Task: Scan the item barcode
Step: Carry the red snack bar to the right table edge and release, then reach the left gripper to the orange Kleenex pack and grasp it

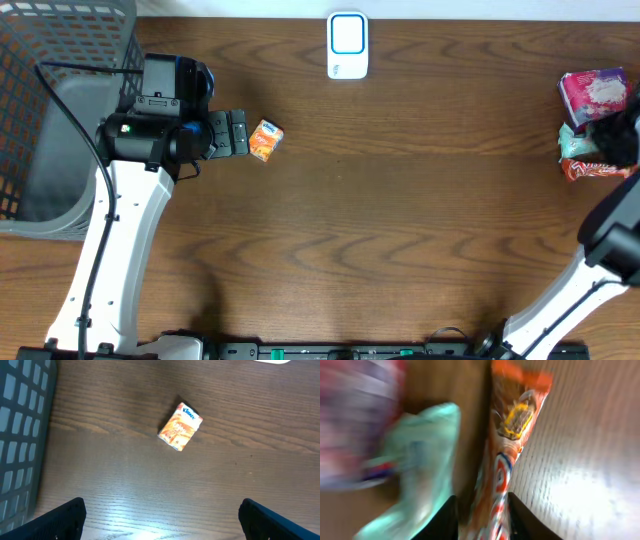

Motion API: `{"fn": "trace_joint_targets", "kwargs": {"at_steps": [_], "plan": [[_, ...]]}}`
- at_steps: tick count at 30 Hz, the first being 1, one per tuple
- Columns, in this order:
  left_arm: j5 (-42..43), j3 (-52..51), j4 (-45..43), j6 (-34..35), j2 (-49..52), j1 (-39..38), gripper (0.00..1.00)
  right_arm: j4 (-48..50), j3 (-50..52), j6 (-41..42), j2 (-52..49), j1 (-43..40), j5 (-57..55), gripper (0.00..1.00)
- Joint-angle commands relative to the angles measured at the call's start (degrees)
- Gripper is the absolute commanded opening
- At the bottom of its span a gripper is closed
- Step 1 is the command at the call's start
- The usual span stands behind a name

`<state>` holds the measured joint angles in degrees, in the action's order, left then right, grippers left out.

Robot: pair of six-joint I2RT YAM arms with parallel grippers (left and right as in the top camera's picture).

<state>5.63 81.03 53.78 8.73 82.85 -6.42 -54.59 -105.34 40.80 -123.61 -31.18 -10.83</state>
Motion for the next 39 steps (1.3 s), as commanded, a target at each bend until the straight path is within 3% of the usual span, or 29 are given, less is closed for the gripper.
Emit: {"fn": "trace_joint_targets", "kwargs": {"at_steps": [1,6,10,14,19,26,39], "plan": [[-0.3,0.0,0.2,-0.6,0.2,0.2,0.98,1.1,-0.5,-2.4,9.8,1.5,1.9,0.33],[-0.3,0.0,0.2,-0.6,0.2,0.2,0.98,0.2,-0.5,-6.8,16.2,4.9,14.4,0.37],[-0.3,0.0,0.2,-0.6,0.2,0.2,0.98,-3.2,-0.5,-12.5,16.4,10.1,27.6,0.69],[-0.3,0.0,0.2,-0.6,0.2,0.2,0.98,-5.8,-0.5,-17.4,14.8,17.0,29.5,0.99],[-0.3,0.0,0.2,-0.6,0.2,0.2,0.98,-5.3,-0.5,-17.5,13.3,22.7,24.3,0.99],[-0.3,0.0,0.2,-0.6,0.2,0.2,0.98,-5.3,-0.5,-17.5,13.3,24.0,12.7,0.99],[-0.3,0.0,0.2,-0.6,0.2,0.2,0.98,-5.4,-0.5,-17.5,13.3,24.0,12.4,0.99]]}}
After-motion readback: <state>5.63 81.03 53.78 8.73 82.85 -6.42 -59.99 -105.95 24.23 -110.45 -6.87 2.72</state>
